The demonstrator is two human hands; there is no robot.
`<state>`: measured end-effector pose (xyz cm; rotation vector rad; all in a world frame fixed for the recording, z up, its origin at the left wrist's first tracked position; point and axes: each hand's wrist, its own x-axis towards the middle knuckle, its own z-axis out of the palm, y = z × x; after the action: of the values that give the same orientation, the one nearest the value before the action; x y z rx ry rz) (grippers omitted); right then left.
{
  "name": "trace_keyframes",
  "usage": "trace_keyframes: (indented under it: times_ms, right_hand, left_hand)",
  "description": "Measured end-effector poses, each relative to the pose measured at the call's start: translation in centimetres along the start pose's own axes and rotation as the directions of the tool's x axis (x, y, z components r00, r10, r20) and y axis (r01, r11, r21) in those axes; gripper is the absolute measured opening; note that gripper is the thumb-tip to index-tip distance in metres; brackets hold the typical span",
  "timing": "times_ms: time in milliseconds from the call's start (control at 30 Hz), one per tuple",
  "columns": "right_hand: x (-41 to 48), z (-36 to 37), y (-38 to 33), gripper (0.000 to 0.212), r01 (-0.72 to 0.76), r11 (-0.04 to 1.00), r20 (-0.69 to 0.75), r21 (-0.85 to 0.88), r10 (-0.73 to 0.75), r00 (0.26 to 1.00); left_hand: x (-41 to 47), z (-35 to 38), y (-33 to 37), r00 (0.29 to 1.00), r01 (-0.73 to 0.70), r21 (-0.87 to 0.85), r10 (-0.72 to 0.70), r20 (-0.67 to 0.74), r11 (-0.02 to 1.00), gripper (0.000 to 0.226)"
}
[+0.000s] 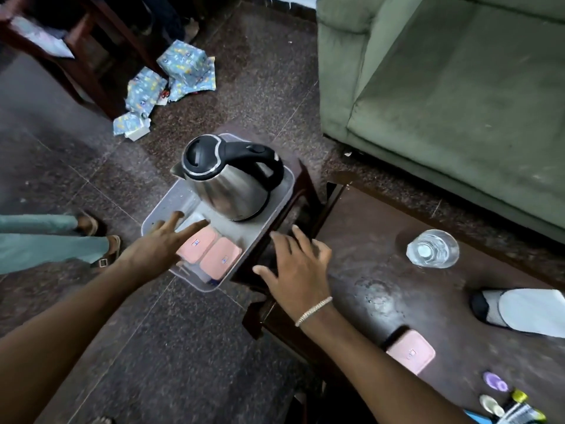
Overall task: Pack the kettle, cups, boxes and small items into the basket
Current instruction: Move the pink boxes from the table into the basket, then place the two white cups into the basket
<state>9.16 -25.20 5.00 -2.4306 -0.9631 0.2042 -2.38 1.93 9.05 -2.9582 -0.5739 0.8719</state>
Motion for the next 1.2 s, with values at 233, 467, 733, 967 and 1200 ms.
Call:
trace_keyframes:
  times_ms: [233, 467, 733, 967, 1200]
  right_hand:
    - [-9.3, -5.4, 12.0, 0.054, -0.199, 0.974, -0.070, -0.107, 0.192, 0.979]
    - [-18.1, -10.4, 20.0, 0.048, -0.416, 0.896, -0.065, -0.158, 0.411, 0.909]
    - [-27.8, -13.9, 26.5, 0.042, -0.549, 0.819, -0.101, -0.167, 0.540, 0.836]
    - [-35.7, -15.5, 32.9, 0.042, -0.563, 0.808, -0.089, -0.172, 0.556, 0.826]
    - [-38.9, -15.9, 37.7, 0.043, -0.601, 0.776, 0.091, -0.191, 0.623, 0.777]
  left_hand:
    - [0.8, -2.7, 8.5, 0.919, -0.263, 0.154, 0.296, -0.262, 0.952, 0.076]
    - [3.1, -3.2, 24.4, 0.817, -0.499, 0.107, 0.508, -0.272, 0.860, 0.065]
    - [2.0, -0.2, 42.2, 0.699, -0.709, -0.012, 0.700, -0.149, 0.705, 0.060]
    - [-2.9, 6.4, 53.9, 0.597, -0.781, -0.149, 0.795, 0.109, 0.607, 0.055]
    - [-7.6, 11.6, 59.3, 0.695, -0.585, -0.404, 0.691, 0.197, 0.703, 0.049]
